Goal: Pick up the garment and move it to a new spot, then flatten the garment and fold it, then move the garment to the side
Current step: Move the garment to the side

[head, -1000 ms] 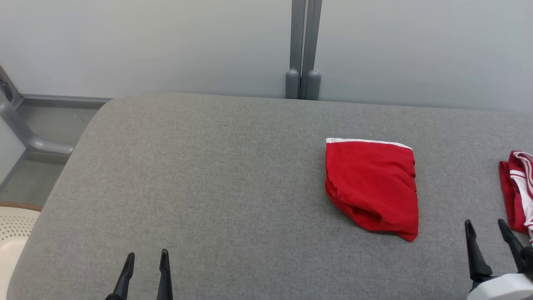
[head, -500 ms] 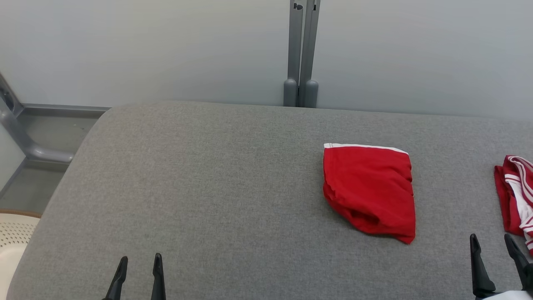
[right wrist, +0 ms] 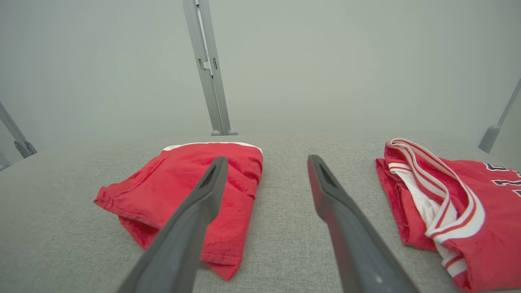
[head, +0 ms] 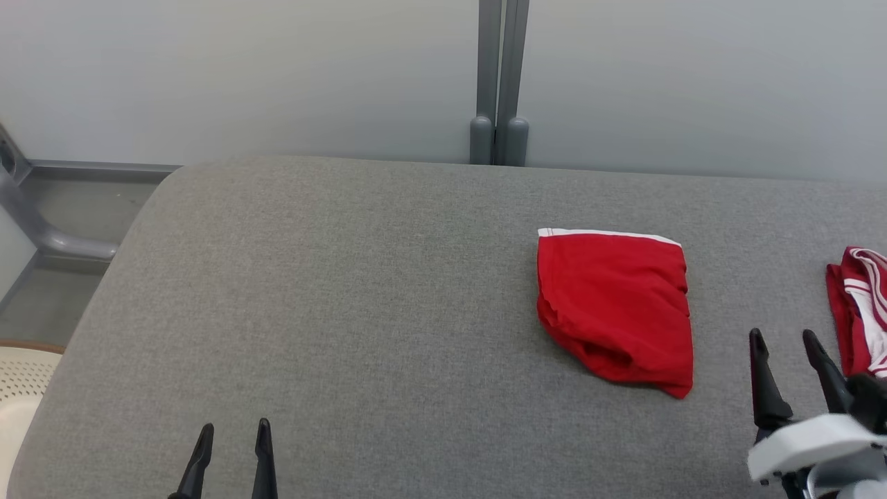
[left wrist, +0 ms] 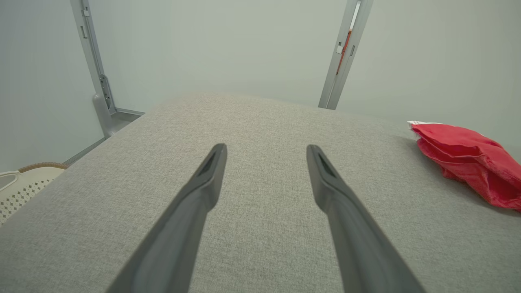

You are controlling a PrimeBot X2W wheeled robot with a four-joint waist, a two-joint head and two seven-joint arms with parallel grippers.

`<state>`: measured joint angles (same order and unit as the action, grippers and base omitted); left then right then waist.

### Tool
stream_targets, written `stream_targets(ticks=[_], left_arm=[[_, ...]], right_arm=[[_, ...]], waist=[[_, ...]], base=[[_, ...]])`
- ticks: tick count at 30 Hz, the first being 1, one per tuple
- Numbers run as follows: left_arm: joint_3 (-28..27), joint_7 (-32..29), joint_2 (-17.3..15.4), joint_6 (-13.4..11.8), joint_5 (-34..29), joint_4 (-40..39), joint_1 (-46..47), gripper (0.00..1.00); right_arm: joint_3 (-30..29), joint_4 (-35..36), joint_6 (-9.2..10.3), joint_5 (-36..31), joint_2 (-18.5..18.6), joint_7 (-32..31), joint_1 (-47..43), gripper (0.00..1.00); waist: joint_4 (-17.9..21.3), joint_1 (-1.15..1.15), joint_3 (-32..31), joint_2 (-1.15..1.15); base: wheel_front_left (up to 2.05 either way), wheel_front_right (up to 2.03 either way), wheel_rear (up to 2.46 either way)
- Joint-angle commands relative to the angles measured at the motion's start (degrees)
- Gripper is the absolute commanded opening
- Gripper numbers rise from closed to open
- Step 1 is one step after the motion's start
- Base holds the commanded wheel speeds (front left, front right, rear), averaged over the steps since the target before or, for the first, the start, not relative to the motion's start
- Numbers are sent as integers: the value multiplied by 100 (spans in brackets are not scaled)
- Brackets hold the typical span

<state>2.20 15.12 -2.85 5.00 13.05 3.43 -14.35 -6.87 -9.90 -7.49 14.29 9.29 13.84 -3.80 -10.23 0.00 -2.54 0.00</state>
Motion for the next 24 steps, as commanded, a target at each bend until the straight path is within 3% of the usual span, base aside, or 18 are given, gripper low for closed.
stream_targets(ticks=[1,6,10,18,24], left_arm=[[35,1,-10,-9,3,-15,119,100],[195,1,-11,8,73,29,231,100],[255,0,-12,-29,138,66,323,100],[340,0,-10,10,285,113,493,100],[293,1,-10,4,332,83,530,100]], right_arm=[[139,-72,0,208,126,-313,267,100],[413,-510,0,798,350,-2073,1125,100],[372,-941,-1,774,328,-3024,1671,100],[-301,-1987,-1,192,138,-3375,2293,100],[-815,-2610,0,-80,-34,-3430,2600,100]], waist=[[-35,0,62,0],[-184,0,245,0],[-391,0,401,0],[-793,0,655,0],[-849,0,799,0]], base=[[0,0,0],[0,0,0],[0,0,0],[0,0,0],[0,0,0]])
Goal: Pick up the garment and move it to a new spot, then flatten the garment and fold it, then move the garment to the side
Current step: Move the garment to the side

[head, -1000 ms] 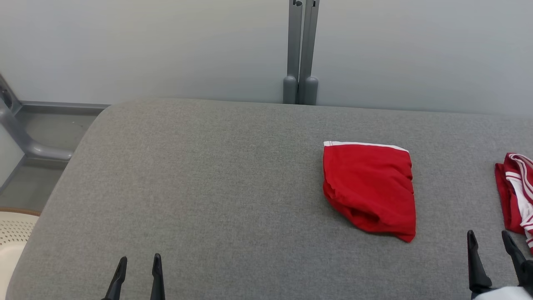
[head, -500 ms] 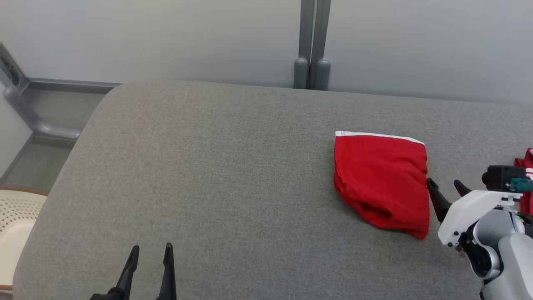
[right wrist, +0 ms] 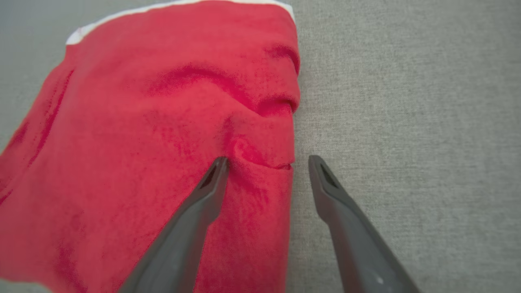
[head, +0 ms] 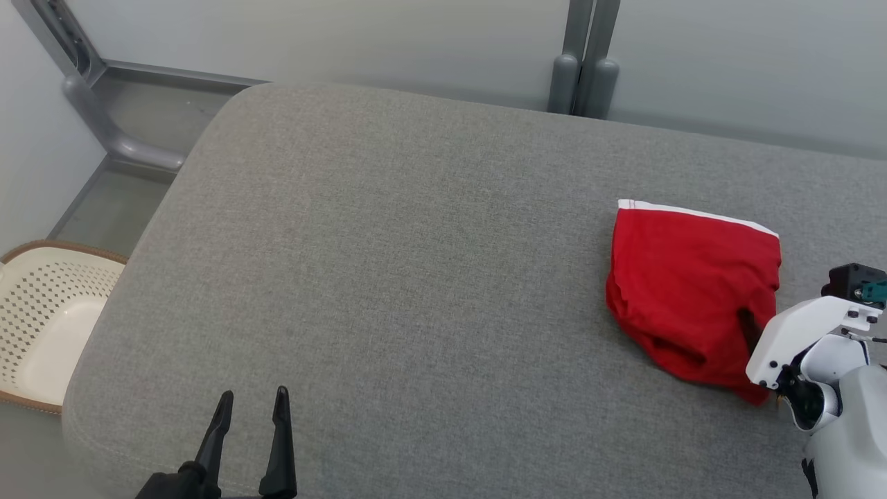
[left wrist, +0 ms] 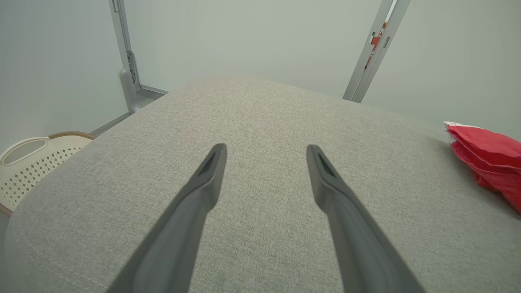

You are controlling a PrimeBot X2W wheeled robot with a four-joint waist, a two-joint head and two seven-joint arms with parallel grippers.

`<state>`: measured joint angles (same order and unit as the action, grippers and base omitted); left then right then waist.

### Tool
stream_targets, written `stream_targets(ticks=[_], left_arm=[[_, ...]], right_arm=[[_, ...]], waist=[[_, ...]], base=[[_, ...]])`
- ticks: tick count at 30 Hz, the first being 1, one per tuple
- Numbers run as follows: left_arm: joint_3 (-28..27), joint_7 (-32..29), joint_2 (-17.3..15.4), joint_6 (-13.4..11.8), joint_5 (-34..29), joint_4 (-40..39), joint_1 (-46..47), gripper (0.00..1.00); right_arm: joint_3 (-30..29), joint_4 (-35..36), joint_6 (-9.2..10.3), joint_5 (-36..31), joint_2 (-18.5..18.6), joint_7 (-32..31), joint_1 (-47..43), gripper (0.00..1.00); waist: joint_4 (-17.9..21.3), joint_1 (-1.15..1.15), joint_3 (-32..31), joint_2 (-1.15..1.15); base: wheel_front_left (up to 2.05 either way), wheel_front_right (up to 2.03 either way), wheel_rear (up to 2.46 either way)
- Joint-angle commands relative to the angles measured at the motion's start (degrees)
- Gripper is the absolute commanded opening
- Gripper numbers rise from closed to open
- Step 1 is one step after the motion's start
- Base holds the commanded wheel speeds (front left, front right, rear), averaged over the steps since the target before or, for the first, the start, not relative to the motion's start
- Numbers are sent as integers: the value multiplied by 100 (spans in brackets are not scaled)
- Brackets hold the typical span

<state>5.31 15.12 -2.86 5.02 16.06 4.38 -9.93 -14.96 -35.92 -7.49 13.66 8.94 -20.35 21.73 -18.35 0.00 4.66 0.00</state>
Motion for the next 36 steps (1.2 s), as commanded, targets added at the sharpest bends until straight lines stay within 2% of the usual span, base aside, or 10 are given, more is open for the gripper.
stream_targets(ticks=[1,5,7,14,20,27,33,34,35,36], left_arm=[[-15,0,-10,2,36,-8,104,100],[27,0,-10,-4,34,2,212,100],[16,0,-10,-15,49,-9,250,100],[-32,1,-10,6,27,-69,366,100],[44,0,-10,102,-73,-62,636,100],[152,0,-11,153,-44,-82,972,100],[206,0,-10,206,-130,57,1079,100],[207,0,-10,207,-118,65,1100,100],[201,0,-10,213,-111,71,1119,100],[193,0,-10,216,-106,74,1125,100]], right_arm=[[-105,-115,0,-30,-37,-39,96,100],[-355,-487,0,41,-216,-155,295,100],[-316,-522,-1,173,-273,-140,398,0],[18,95,2,526,350,-257,644,0],[222,1228,2,738,1519,-1181,432,0],[-388,2107,0,858,2917,-2539,-41,0],[-1014,1959,0,166,3230,-2939,-203,0],[-1104,1957,0,33,3243,-2914,-198,4],[-1193,1970,1,-119,3235,-2832,-193,26],[-1269,1974,1,-267,3205,-2764,-177,67]], waist=[[-25,0,104,0],[61,0,193,0],[164,0,240,0],[698,0,425,0],[1012,0,772,0],[996,0,1138,0],[931,0,1376,0],[914,0,1401,0],[895,0,1423,0],[886,0,1435,0]], base=[[0,0,0],[0,0,0],[0,0,0],[0,0,0],[0,0,0],[0,0,0],[0,0,0],[0,0,0],[0,0,0],[0,0,0]])
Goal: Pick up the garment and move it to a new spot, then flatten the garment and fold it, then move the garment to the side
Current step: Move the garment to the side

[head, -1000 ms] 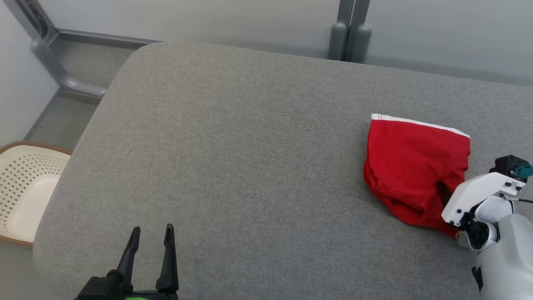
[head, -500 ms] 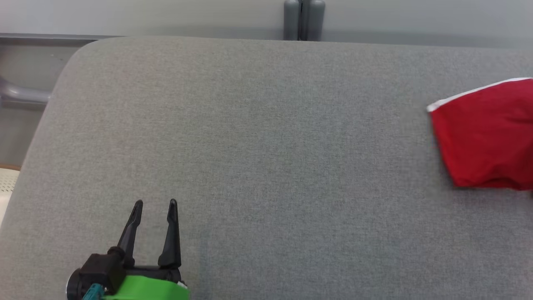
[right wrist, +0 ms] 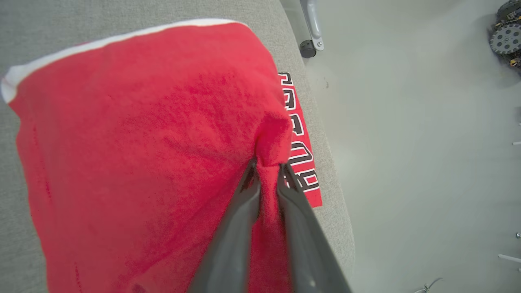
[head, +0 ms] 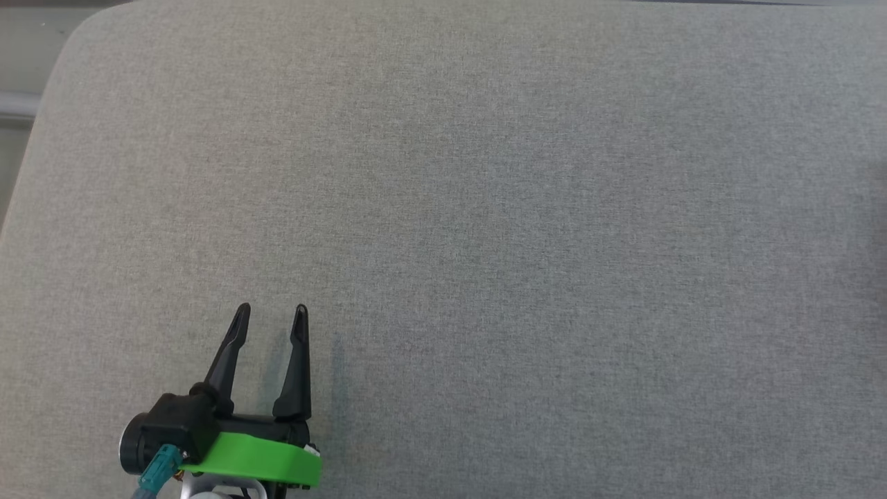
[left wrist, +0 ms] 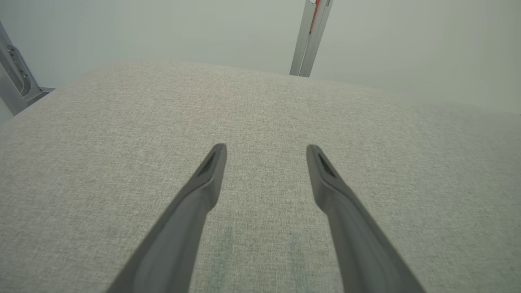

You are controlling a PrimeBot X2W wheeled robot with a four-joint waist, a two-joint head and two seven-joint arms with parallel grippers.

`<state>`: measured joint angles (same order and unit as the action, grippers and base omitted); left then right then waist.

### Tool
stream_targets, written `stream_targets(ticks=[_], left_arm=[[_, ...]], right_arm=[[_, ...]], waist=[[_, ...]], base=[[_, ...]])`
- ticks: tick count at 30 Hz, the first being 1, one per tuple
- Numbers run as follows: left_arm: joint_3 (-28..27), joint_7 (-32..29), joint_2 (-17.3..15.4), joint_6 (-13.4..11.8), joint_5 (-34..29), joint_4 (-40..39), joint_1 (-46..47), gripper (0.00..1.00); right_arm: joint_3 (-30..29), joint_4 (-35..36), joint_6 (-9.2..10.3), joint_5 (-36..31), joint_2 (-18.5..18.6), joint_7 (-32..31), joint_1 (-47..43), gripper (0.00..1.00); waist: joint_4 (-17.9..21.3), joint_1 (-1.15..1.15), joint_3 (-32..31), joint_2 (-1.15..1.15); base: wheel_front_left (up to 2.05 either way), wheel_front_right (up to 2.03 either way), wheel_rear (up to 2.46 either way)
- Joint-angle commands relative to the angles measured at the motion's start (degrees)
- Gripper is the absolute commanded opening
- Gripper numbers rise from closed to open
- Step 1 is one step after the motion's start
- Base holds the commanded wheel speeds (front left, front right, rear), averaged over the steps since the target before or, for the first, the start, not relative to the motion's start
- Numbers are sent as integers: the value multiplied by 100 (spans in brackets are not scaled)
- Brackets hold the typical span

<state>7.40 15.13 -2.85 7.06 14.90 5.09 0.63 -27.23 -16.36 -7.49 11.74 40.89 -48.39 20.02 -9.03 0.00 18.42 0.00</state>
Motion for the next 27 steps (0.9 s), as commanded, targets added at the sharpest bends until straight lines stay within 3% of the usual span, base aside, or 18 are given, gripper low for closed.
stream_targets(ticks=[1,6,12,21,27], left_arm=[[-26,-2,-11,17,14,16,78,100],[-37,-1,-11,25,187,93,17,100],[-91,-1,-12,-23,142,110,-191,100],[-385,-1,-12,-236,158,124,-734,100],[-654,-2,-12,-367,43,217,-1127,100]], right_arm=[[-143,10,0,-267,-49,147,17,100],[-253,-59,1,-936,-237,677,-107,100],[-28,587,0,-857,-681,2078,-28,100],[787,1629,3,-254,-2164,4111,-824,100],[1308,1392,4,-532,-3146,5437,-1672,100]], waist=[[-56,0,72,0],[-58,0,-24,0],[61,0,-458,0],[203,0,-1390,0],[290,0,-1937,0]], base=[[0,0,0],[0,0,0],[0,0,0],[0,0,0],[0,0,0]])
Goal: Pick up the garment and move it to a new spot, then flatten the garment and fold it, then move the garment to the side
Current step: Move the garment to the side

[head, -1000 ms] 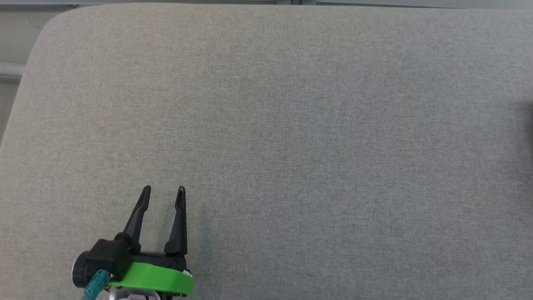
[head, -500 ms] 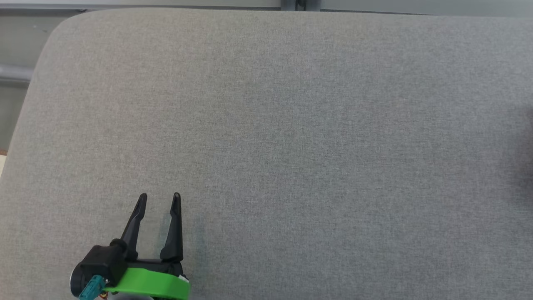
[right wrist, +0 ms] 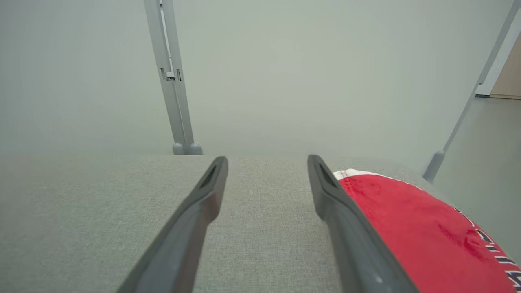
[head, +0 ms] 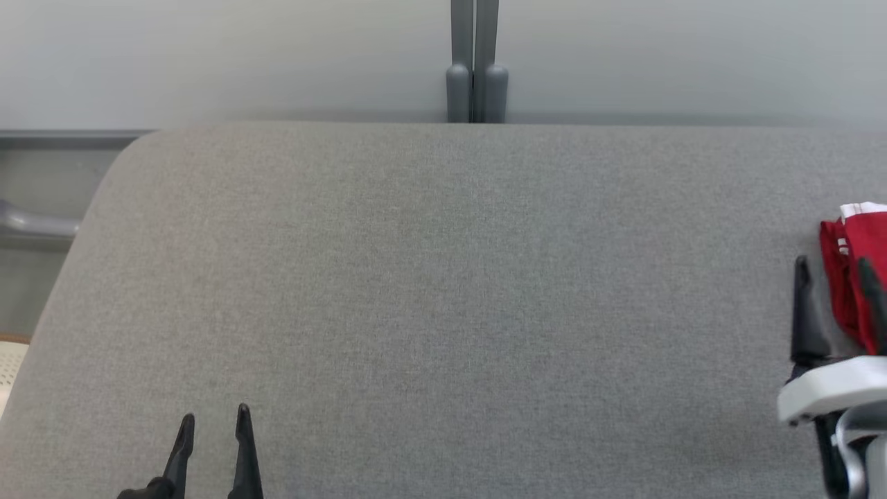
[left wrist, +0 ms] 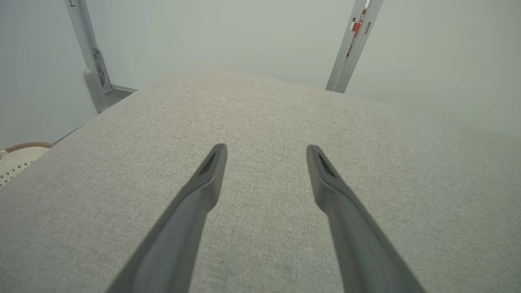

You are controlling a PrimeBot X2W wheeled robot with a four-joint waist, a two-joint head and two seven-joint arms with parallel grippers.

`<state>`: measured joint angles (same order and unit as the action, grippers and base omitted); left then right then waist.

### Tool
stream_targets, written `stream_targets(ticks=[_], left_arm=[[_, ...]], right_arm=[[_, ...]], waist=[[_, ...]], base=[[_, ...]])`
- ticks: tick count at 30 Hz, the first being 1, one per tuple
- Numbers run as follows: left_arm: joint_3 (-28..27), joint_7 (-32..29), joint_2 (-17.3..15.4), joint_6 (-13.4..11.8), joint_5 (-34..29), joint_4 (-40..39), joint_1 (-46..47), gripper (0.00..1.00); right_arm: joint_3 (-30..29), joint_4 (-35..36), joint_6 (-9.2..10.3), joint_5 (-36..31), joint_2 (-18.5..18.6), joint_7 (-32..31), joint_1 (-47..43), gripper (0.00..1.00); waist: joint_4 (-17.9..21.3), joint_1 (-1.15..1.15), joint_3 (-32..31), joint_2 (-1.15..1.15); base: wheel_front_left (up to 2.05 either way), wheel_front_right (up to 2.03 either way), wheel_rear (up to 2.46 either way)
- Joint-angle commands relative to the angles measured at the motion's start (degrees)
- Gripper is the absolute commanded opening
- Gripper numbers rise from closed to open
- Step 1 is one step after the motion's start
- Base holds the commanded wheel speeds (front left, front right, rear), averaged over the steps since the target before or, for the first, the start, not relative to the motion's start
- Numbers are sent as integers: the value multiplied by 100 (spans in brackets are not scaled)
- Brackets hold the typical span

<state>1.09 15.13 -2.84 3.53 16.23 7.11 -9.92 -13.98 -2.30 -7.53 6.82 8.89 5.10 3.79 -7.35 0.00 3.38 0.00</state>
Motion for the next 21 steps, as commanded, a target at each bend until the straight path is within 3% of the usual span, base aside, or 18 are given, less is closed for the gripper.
stream_targets(ticks=[1,5,9,15,21], left_arm=[[-47,-1,-10,27,-118,40,-86,100],[-152,-1,-13,167,-254,140,-77,100],[-155,-2,-13,296,-260,202,-2,100],[-24,-2,-14,370,-128,311,12,100],[90,-2,-14,393,-70,319,101,100]], right_arm=[[135,-138,7,-74,-93,330,-163,100],[274,-644,8,-204,-421,872,-511,100],[360,-1011,7,-318,-554,1005,-782,100],[671,-957,7,-356,-590,1015,-1064,100],[625,-820,7,-298,-592,1012,-1144,100]], waist=[[133,0,-481,0],[132,0,-615,0],[150,0,-685,0],[238,0,-697,0],[266,0,-662,0]], base=[[0,0,0],[0,0,0],[0,0,0],[0,0,0],[0,0,0]])
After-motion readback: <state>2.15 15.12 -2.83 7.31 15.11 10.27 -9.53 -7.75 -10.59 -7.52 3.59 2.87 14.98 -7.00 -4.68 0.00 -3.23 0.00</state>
